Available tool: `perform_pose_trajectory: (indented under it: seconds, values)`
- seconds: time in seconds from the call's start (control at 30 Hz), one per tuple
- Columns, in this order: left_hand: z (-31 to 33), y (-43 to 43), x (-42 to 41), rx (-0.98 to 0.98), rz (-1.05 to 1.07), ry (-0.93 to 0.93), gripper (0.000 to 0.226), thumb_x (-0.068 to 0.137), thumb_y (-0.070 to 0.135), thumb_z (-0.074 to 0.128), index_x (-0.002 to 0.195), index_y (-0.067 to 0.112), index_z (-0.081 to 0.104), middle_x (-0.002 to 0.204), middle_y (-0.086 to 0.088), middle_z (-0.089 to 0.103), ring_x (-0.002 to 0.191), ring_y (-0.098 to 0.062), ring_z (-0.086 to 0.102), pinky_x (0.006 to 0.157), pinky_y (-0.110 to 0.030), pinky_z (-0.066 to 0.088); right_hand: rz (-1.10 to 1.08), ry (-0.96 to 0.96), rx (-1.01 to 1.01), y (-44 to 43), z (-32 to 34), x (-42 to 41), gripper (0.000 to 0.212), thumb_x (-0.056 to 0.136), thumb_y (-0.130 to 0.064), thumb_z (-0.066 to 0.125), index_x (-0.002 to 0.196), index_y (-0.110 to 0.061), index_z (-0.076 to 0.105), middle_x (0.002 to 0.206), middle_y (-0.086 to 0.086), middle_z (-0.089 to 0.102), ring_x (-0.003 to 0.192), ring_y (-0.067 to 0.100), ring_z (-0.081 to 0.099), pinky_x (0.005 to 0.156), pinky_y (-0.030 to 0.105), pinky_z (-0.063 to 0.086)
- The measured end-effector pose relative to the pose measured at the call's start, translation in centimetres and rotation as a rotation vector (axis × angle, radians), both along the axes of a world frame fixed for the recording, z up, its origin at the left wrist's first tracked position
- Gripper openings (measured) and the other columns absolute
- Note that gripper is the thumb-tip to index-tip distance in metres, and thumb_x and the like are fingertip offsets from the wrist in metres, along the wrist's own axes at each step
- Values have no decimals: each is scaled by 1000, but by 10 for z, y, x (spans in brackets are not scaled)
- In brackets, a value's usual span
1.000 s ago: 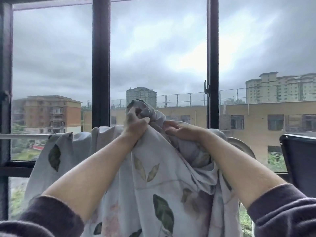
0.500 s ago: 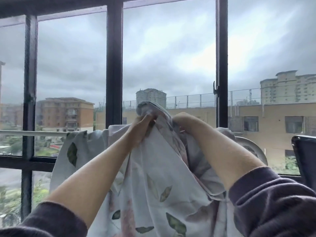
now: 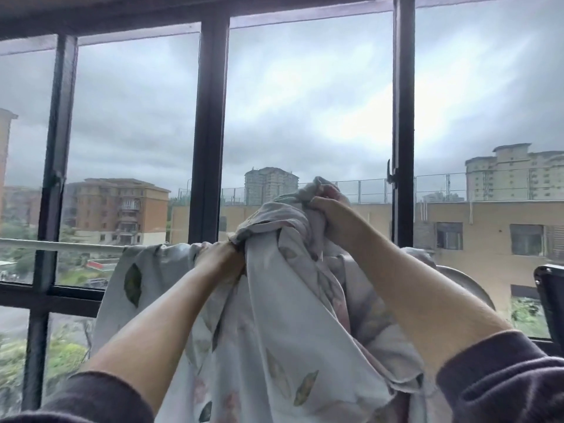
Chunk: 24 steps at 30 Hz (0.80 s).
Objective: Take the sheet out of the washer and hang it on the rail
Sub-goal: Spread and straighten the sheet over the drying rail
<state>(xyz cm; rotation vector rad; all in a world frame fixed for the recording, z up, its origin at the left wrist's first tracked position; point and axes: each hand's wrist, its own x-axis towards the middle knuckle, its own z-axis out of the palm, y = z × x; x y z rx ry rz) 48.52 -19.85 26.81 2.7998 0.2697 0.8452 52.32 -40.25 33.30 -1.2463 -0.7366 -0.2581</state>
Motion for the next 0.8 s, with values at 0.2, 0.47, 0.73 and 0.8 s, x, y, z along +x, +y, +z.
perform_pose_trajectory:
  seconds: [0.2, 0.47, 0.73, 0.8]
  values:
    - [-2, 16, 3, 19, -67, 0, 63, 96, 54, 16, 122, 18, 60, 126, -16, 60, 119, -35, 51, 104, -45, 31, -48, 223, -564, -18, 1, 4, 22, 73, -36, 48, 75, -14, 46, 71, 6, 46, 69, 20, 43, 63, 33, 36]
    - [6, 12, -12, 11, -160, 16, 57, 100, 48, 19, 130, 15, 54, 128, -17, 58, 120, -33, 51, 100, -40, 31, -313, 490, -1111, -4, 12, -22, 29, 98, -35, 42, 107, -11, 57, 96, 9, 62, 106, 21, 56, 94, 31, 46]
    - [15, 29, -5, 24, -133, -80, 31, 91, 9, 41, 121, 6, 52, 117, -15, 63, 110, -33, 58, 77, -35, 38, -459, 130, -167, 32, 18, -20, 24, 77, 5, 59, 96, -9, 54, 91, 6, 61, 73, 13, 57, 55, 17, 46]
    - [16, 35, -4, 53, -136, -95, 32, 91, 7, 45, 121, 5, 52, 118, -13, 63, 112, -31, 58, 83, -35, 43, -405, 8, -142, 35, 22, -32, 36, 72, -3, 63, 105, -12, 54, 97, 9, 61, 74, 15, 59, 56, 21, 48]
